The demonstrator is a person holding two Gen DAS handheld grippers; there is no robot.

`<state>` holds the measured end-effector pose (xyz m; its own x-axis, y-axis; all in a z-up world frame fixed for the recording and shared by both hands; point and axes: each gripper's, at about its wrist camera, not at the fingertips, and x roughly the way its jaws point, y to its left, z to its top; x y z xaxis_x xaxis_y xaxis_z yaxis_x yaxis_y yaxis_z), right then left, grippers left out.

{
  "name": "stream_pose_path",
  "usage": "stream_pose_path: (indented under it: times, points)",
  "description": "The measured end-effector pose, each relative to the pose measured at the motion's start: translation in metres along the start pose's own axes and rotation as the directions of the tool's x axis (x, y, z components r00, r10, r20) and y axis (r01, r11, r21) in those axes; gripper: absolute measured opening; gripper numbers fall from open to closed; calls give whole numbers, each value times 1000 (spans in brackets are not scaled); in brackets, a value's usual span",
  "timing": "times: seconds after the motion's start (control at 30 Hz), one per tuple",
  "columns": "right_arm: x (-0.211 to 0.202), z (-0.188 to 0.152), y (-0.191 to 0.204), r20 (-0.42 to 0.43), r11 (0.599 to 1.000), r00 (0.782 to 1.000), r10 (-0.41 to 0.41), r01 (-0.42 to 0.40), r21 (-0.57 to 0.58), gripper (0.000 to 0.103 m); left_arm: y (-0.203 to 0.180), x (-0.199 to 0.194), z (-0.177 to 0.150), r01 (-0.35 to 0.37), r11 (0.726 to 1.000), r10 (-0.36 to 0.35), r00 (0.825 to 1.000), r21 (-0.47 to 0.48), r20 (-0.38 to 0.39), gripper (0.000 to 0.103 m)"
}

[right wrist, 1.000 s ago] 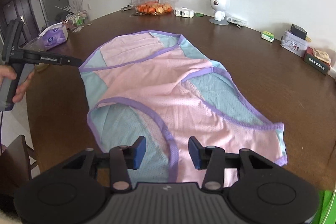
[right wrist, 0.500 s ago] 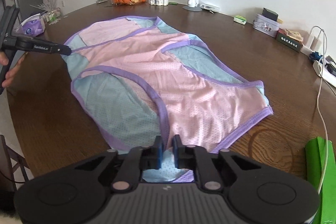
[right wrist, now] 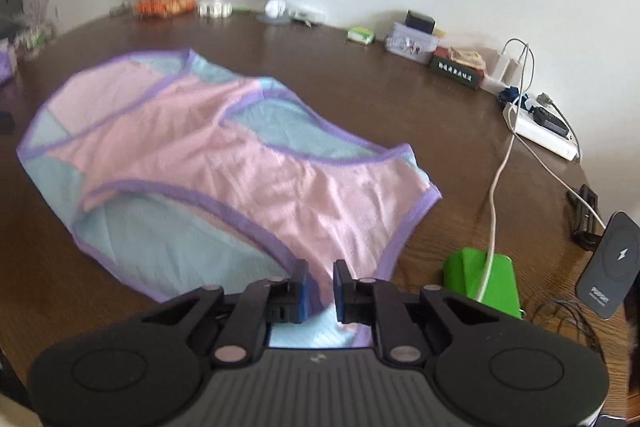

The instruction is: Fold clothes

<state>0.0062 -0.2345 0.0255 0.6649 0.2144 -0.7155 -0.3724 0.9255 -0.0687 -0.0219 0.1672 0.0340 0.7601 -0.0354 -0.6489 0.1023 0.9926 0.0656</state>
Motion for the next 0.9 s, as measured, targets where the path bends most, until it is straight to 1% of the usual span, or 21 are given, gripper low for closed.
stream_pose_path:
  times: [0.03, 0.07, 0.1, 0.13, 0.17, 0.2, 0.23, 0.27, 0.3, 0.33, 0.37, 0.4, 0.43, 0.47, 0.5, 0.57, 0.63, 0.7, 0.77, 0.83, 0.9]
  points:
    - [-2, 3, 3, 31, 999, 998, 46, -47, 27, 19, 5, 14, 7, -44, 999, 44, 999, -5, 1, 41]
    - [-2, 7, 9, 52, 994, 994, 99, -101, 38, 28, 11, 30, 15, -88, 996, 87, 996, -13, -5, 42]
    - [2, 9, 16, 56, 993, 992, 113, -114, 22, 30, 19, 48, 23, -135, 990, 135, 991, -25, -17, 42]
    - [5, 11, 23, 59, 992, 990, 126, -127, 6, 30, 28, 64, 31, -191, 980, 190, 981, -48, -25, 43]
    - [7, 11, 29, 65, 994, 992, 110, -109, -12, 30, 37, 80, 38, -249, 966, 247, 969, -76, -32, 47]
    - [8, 10, 32, 70, 995, 993, 97, -96, -16, 30, 44, 92, 44, -290, 951, 287, 957, -107, -40, 47]
    - [9, 8, 34, 76, 996, 993, 85, -84, -19, 30, 50, 101, 48, -300, 945, 296, 954, -129, -46, 52]
    - [9, 7, 29, 81, 997, 994, 76, -77, 3, 30, 54, 109, 51, -288, 948, 284, 958, -133, -50, 57]
    - [9, 6, 23, 81, 997, 994, 74, -76, 31, 30, 58, 117, 55, -276, 952, 270, 961, -135, -58, 58]
    - [9, 4, 16, 77, 995, 994, 76, -80, 57, 30, 60, 124, 56, -275, 951, 266, 961, -145, -76, 58]
    - [9, 3, 10, 74, 994, 995, 72, -78, 80, 30, 62, 128, 56, -272, 949, 261, 962, -162, -86, 56]
    - [9, 2, 4, 69, 993, 995, 65, -71, 96, 30, 63, 129, 55, -260, 948, 249, 965, -183, -82, 50]
    - [10, 1, -1, 65, 992, 997, 51, -58, 108, 30, 62, 127, 54, -243, 950, 232, 970, -195, -79, 33]
    - [11, 1, -4, 62, 992, 997, 39, -46, 118, 30, 61, 124, 53, -226, 953, 214, 974, -202, -78, 10]
    - [14, 1, -8, 57, 991, 998, 36, -43, 126, 30, 58, 122, 51, -235, 952, 223, 971, -197, -83, 3]
    - [19, 2, -14, 50, 990, 998, 33, -40, 137, 30, 52, 113, 44, -277, 943, 265, 961, -184, -83, 3]
    - [24, 4, -14, 41, 990, 999, 37, -42, 133, 30, 52, 98, 34, -285, 938, 273, 958, -197, -83, 3]
    - [29, 7, -12, 33, 992, 998, 47, -51, 117, 31, 56, 76, 22, -300, 926, 287, 954, -228, -87, 3]
    - [34, 8, -9, 22, 993, 998, 57, -59, 102, 31, 64, 55, 9, -339, 907, 326, 941, -249, -93, 3]
    - [39, 8, -6, 1, 994, 998, 64, -64, 91, 31, 72, 38, -2, -387, 882, 370, 922, -270, -112, 3]
    - [42, 6, -2, -15, 995, 998, 69, -67, 77, 33, 80, 27, -7, -406, 864, 393, 914, -299, -106, 6]
